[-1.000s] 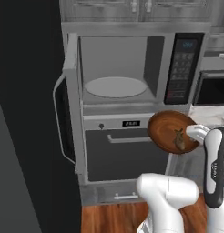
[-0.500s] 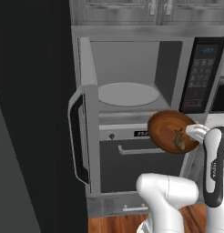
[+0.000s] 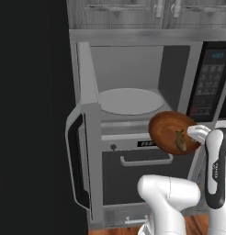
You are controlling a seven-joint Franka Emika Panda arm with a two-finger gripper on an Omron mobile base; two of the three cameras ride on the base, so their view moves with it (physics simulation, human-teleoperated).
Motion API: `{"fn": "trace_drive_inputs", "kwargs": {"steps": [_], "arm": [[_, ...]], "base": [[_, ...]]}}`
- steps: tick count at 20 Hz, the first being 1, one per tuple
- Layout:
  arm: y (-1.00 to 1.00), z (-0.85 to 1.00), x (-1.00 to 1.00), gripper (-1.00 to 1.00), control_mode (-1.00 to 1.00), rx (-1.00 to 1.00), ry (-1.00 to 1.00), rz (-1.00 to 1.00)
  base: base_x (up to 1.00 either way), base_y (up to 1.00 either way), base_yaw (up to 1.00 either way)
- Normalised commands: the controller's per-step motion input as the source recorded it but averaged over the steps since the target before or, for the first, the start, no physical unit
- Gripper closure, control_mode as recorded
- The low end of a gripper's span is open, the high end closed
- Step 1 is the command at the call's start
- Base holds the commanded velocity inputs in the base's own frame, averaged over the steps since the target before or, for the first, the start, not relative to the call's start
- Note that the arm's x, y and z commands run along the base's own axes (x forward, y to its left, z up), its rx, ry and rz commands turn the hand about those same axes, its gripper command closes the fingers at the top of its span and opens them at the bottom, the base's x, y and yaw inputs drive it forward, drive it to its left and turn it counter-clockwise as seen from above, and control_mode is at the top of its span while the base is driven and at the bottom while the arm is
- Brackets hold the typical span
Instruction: Remove the peach from the bowl and place it on the small plate. Then place the bowl with only the fish in the microwave, close the door, and press the start button to microwave the fish.
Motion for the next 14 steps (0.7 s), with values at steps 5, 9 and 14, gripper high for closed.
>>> {"fn": "trace_drive_inputs", "kwargs": {"steps": [5, 9, 14], "arm": [[0.0, 0.0, 0.0, 1.0, 1.0, 0.0, 0.0, 0.0], [0.0, 0.0, 0.0, 1.0, 1.0, 0.0, 0.0, 0.0], [0.0, 0.0, 0.0, 1.0, 1.0, 0.0, 0.0, 0.0]], "base": [[0.17, 0.02, 0.0], [0.37, 0.04, 0.0], [0.26, 0.01, 0.0]]}}
